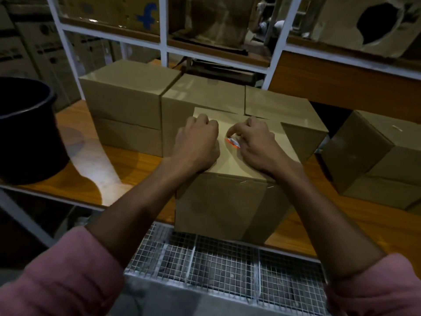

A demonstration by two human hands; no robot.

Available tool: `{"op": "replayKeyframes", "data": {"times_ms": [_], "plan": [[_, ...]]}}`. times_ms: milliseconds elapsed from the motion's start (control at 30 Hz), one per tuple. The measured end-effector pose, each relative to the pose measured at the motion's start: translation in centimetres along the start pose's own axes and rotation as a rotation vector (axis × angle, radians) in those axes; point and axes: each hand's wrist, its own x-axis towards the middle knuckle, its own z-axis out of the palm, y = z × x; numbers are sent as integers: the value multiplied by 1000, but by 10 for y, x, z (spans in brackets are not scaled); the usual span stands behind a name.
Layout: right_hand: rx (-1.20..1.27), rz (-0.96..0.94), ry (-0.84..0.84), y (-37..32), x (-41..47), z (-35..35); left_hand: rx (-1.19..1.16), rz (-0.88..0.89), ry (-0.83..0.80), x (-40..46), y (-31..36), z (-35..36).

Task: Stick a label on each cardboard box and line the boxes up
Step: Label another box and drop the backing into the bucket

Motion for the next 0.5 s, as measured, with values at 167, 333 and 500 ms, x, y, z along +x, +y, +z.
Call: {"op": "replayKeyframes", "data": {"times_ms": [167, 333, 500], "plan": [[4, 1, 9, 1, 2, 2, -58, -23, 7, -1, -6, 8], [-18, -5, 37, 3, 3, 5, -61, -33, 13, -3, -5, 6], [-39, -10, 38, 1, 4, 7, -62, -37, 22, -3, -4, 6]]}}
